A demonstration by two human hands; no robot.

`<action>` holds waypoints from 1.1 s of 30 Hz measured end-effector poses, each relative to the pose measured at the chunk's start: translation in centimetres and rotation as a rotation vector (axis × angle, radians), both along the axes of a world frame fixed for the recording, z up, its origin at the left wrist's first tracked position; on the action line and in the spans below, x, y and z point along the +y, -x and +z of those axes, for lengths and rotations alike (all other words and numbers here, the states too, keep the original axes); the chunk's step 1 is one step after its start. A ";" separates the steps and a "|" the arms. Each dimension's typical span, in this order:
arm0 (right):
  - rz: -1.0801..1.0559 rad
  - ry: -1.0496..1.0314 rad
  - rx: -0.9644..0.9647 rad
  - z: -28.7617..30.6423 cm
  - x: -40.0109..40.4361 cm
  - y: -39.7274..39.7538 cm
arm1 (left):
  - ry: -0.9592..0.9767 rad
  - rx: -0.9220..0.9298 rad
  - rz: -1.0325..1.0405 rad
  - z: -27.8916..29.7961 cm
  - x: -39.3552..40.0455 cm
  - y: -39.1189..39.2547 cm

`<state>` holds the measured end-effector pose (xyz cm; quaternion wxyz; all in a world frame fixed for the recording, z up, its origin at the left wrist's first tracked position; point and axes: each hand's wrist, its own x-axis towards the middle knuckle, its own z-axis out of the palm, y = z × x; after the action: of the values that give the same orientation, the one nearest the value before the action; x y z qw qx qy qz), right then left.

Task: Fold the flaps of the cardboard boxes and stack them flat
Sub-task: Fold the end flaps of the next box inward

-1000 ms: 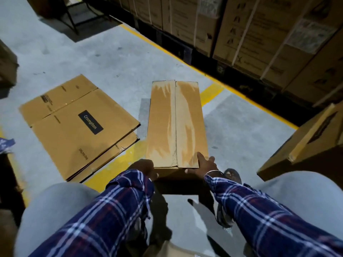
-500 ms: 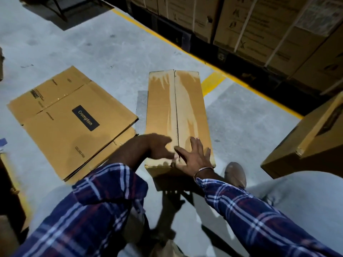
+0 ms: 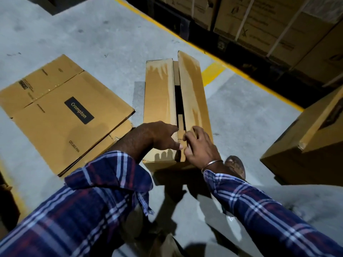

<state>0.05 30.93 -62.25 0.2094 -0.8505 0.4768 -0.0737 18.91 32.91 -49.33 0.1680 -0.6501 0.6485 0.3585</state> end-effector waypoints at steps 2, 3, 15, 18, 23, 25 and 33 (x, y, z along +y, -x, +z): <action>-0.039 0.041 -0.131 1.6 -0.5 1.3 | 0.003 0.001 0.000 -0.1 -0.1 0.1; -0.068 0.051 -0.189 2.2 -0.7 2.0 | 0.011 0.002 0.001 -0.2 -0.2 0.3; -0.584 -0.034 0.186 1.6 -5.4 8.3 | -0.036 -0.088 0.023 -2.9 0.2 1.4; -0.606 -0.149 0.303 -0.9 -5.5 7.7 | -0.053 -0.094 0.038 -4.2 0.1 0.9; -0.588 -0.399 0.202 -3.7 -6.3 5.1 | -0.098 -0.086 0.197 -6.5 -0.7 -0.3; -0.602 -0.448 0.109 -4.4 -6.5 3.9 | -0.118 -0.099 0.276 -7.3 -1.1 -0.6; -0.695 -0.422 0.061 -5.1 -7.6 1.3 | -0.188 -0.141 0.553 -12.2 -2.3 -1.9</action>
<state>-1.28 23.37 -67.32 0.3279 -0.5787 0.7466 -0.0154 20.76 30.65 -61.56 0.1681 -0.8070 0.3975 0.4029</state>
